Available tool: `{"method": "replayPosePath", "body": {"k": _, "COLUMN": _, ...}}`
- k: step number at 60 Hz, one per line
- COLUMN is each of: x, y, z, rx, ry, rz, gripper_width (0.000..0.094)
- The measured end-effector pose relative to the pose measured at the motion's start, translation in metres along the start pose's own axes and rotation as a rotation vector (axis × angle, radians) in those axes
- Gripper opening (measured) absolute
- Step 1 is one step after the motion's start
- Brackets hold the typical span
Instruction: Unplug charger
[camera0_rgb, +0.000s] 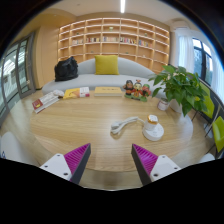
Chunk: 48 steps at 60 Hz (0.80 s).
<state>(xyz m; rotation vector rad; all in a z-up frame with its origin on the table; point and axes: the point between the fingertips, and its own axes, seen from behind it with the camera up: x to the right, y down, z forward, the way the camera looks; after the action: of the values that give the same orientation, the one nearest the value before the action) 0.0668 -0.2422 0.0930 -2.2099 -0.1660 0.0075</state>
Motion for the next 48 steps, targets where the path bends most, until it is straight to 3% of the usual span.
{"method": "replayPosePath", "body": {"k": 15, "x": 0.14, "y": 0.005, "z": 0.078, "rx": 0.057, "ry": 0.168, "rz": 0.097, "gripper_width": 0.0852}}
{"method": "replayPosePath", "body": {"k": 27, "x": 0.168, "y": -0.034, "z": 0.14, "rx": 0.137, "ry": 0.149, "rz": 0.139, "gripper_width": 0.0814}}
{"method": "replayPosePath", "body": {"k": 31, "x": 0.166, "y": -0.04, "z": 0.158, "rx": 0.142, "ry": 0.133, "rz": 0.15, "gripper_width": 0.0737}}
{"method": "replayPosePath", "body": {"k": 39, "x": 0.174, "y": -0.045, "z": 0.173, "rx": 0.166, "ry": 0.182, "rz": 0.149, "gripper_width": 0.0416}}
{"method": "replayPosePath", "body": {"k": 48, "x": 0.174, "y": -0.046, "z": 0.178, "rx": 0.176, "ry": 0.178, "rz": 0.194, "gripper_width": 0.0347}}
